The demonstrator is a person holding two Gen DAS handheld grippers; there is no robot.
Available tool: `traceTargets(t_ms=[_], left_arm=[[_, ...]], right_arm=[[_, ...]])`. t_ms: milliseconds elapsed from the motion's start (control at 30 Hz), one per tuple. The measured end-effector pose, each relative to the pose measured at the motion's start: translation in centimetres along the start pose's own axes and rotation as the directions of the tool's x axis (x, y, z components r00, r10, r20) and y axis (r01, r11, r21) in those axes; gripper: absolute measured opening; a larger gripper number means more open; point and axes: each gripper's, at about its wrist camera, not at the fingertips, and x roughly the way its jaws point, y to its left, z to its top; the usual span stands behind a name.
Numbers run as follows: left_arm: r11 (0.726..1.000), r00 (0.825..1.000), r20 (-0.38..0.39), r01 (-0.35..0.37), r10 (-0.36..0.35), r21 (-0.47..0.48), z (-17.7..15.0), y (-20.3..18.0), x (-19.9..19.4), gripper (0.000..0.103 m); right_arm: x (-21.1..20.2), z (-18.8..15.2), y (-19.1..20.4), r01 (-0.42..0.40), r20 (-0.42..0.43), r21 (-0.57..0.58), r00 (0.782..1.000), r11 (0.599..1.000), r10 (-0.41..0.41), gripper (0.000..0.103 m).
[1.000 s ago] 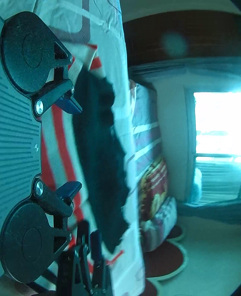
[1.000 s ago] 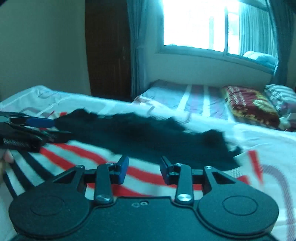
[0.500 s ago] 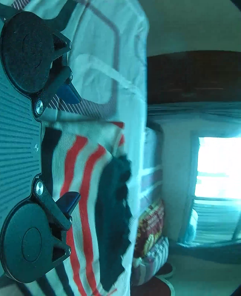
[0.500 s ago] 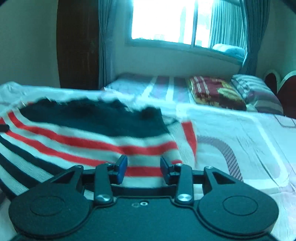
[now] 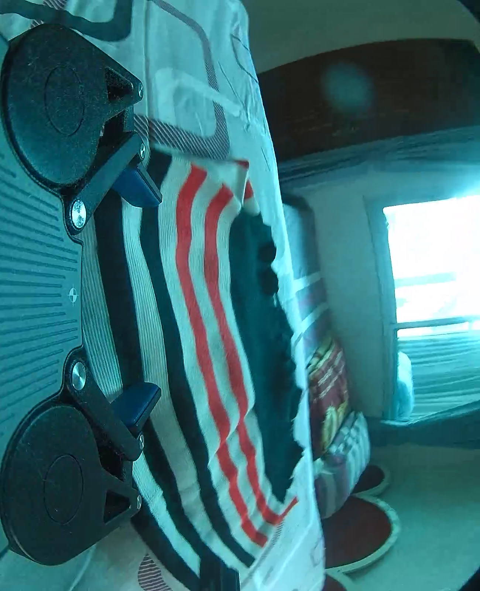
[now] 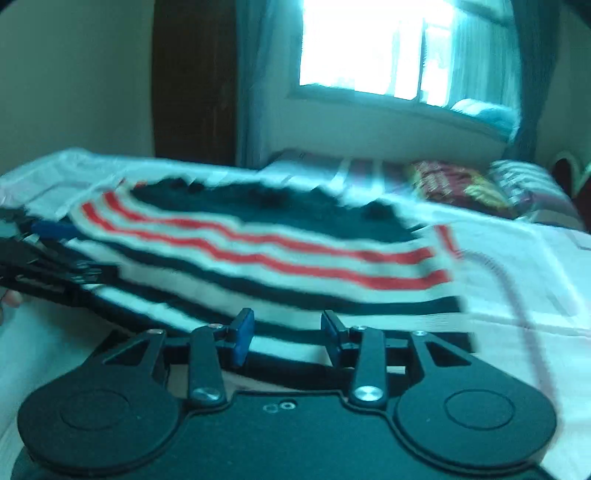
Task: Fold small clothes
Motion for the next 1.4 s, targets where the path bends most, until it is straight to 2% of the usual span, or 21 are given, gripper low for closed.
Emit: traceTargets(t_ms=[67,133,200,300,367,400,433,500,567,733,800,867,900,933,967,1033,1100,1167,1267,1333,1400], left_arm=[[0.999,1.0,-0.026,-0.011,0.01,-0.051,-0.5,1.2,0.5,0.101],[0.998,1.0,-0.026,-0.011,0.009,-0.061,-0.9,1.4,0.7,0.101],[0.999,0.999,-0.029,-0.014,0.013,-0.047,-1.2,1.4,1.0,0.101],[0.999,0.999,-0.042,-0.014,0.013,-0.036,-1.4,1.3,1.1,0.101],[0.999,0.999,-0.043,-0.014,0.012,-0.039,-1.2,1.4,1.0,0.101],[0.999,0.999,-0.042,-0.022,0.021,-0.032,-1.2,1.4,0.9,0.101],[0.999,0.998,-0.035,-0.045,0.044,-0.01,-1.1,1.2,0.8,0.101],[0.997,0.998,-0.025,-0.064,0.065,0.033,-0.9,0.8,0.8,0.101],[0.998,0.998,-0.037,-0.052,0.053,0.027,-0.9,1.0,1.1,0.101],[0.997,0.999,-0.023,-0.046,0.047,0.059,-0.8,1.6,1.1,0.101],[0.997,0.999,-0.034,-0.04,0.042,0.064,-1.0,1.8,1.3,0.101],[0.997,0.998,-0.031,-0.058,0.06,0.058,-0.7,1.7,0.9,0.101],[0.996,0.997,-0.014,-0.07,0.071,0.049,-0.5,1.5,0.4,0.101],[0.998,0.998,0.003,-0.058,0.058,0.034,-0.3,1.2,0.0,0.101],[0.999,0.999,0.017,-0.035,0.035,0.021,-0.1,0.8,-0.3,0.101],[1.0,0.999,0.046,0.001,-0.002,0.023,0.2,-1.0,-0.7,0.101],[0.998,0.998,0.038,0.056,-0.057,0.026,0.3,-3.0,-0.6,0.101],[0.993,0.994,0.032,0.102,-0.104,0.052,0.0,-4.9,-0.5,0.101],[0.987,0.989,0.004,0.145,-0.146,0.071,-0.8,-6.8,-0.1,0.101],[0.986,0.99,-0.012,0.143,-0.142,0.081,-1.2,-7.2,0.3,0.101],[0.988,0.99,-0.013,0.142,-0.141,0.063,-1.1,-6.9,0.2,0.101]], right_arm=[[0.0,-0.1,-3.0,0.089,0.005,0.08,0.996,0.993,-0.09,0.04],[0.6,-0.4,-5.4,0.138,-0.039,0.161,0.99,0.977,-0.134,0.043],[1.0,-0.7,-6.6,0.124,-0.069,0.21,0.991,0.97,-0.112,0.043],[1.5,-1.1,-6.8,0.086,-0.108,0.209,0.992,0.974,-0.065,0.039],[1.3,-1.2,-6.5,0.069,-0.115,0.197,0.992,0.978,-0.047,0.031],[1.0,-1.1,-6.4,0.071,-0.115,0.186,0.992,0.98,-0.05,0.021],[0.8,-1.1,-6.2,0.08,-0.11,0.166,0.992,0.983,-0.062,0.017],[0.3,-1.1,-6.3,0.073,-0.104,0.149,0.993,0.986,-0.058,0.013],[0.1,-1.3,-6.3,0.07,-0.105,0.129,0.993,0.989,-0.056,0.011],[-0.8,-1.9,-7.4,0.084,-0.103,0.188,0.993,0.979,-0.065,0.007],[0.2,-2.7,-7.7,0.107,-0.15,0.187,0.985,0.976,-0.079,0.008],[0.0,-2.3,-7.7,0.121,-0.142,0.186,0.985,0.975,-0.095,0.012],[-0.7,-1.9,-7.4,0.137,-0.109,0.182,0.987,0.974,-0.119,0.023],[-1.6,-1.5,-7.0,0.12,-0.057,0.18,0.992,0.976,-0.111,0.023],[-1.9,-1.0,-6.4,0.079,-0.032,0.169,0.997,0.982,-0.075,0.023],[-1.2,-0.1,-4.2,0.033,-0.039,0.11,0.999,0.993,-0.029,0.022],[0.0,0.4,-1.7,-0.02,-0.049,0.054,0.999,0.998,0.023,0.022],[1.2,0.4,0.3,-0.084,-0.072,0.012,0.994,0.996,0.084,0.017],[2.1,-0.7,2.6,-0.074,-0.093,-0.086,0.993,0.994,0.066,0.022],[1.7,-1.7,3.7,-0.055,-0.078,-0.175,0.996,0.983,0.042,0.021],[1.0,-2.2,3.5,-0.051,-0.084,-0.178,0.996,0.983,0.036,0.021]])
